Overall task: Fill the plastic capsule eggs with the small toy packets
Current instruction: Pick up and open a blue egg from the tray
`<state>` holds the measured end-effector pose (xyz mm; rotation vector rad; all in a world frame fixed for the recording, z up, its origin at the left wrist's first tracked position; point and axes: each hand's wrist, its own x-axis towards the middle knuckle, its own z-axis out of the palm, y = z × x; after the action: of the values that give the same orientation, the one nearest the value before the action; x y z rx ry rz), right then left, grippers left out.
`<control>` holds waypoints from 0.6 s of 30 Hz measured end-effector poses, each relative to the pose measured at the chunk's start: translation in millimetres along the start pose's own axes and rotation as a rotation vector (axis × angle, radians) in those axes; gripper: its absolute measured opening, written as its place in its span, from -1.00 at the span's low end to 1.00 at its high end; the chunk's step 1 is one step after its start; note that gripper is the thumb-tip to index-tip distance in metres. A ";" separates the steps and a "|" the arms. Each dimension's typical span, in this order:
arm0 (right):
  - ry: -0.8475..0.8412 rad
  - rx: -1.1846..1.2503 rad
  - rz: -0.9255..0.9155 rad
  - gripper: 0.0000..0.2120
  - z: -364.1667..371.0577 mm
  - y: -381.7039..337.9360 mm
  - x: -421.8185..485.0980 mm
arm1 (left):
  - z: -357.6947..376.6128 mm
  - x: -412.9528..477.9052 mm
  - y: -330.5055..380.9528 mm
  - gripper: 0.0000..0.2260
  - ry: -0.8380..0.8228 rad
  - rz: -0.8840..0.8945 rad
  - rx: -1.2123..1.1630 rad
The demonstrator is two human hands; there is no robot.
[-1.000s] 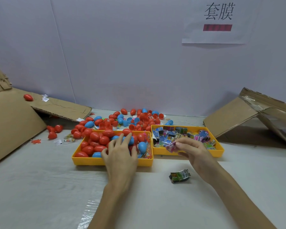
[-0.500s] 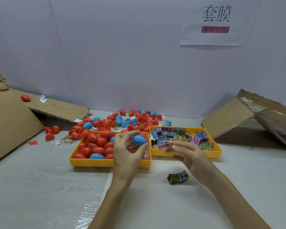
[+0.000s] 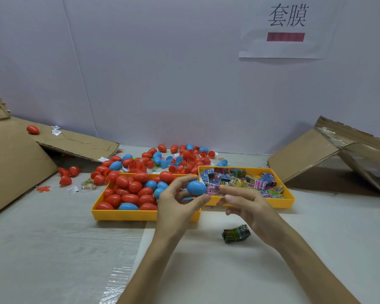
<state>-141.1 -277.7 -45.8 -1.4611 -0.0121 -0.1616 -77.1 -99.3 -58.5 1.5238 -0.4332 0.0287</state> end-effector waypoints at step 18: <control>0.042 -0.023 -0.019 -0.73 -0.6 0.4 0.5 | -0.8 0.6 -0.9 -0.79 -0.089 -0.026 -0.047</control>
<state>-140.6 -278.3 -46.3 -1.4804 0.0100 -0.2078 -76.1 -98.8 -59.2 1.4880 -0.4814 -0.0698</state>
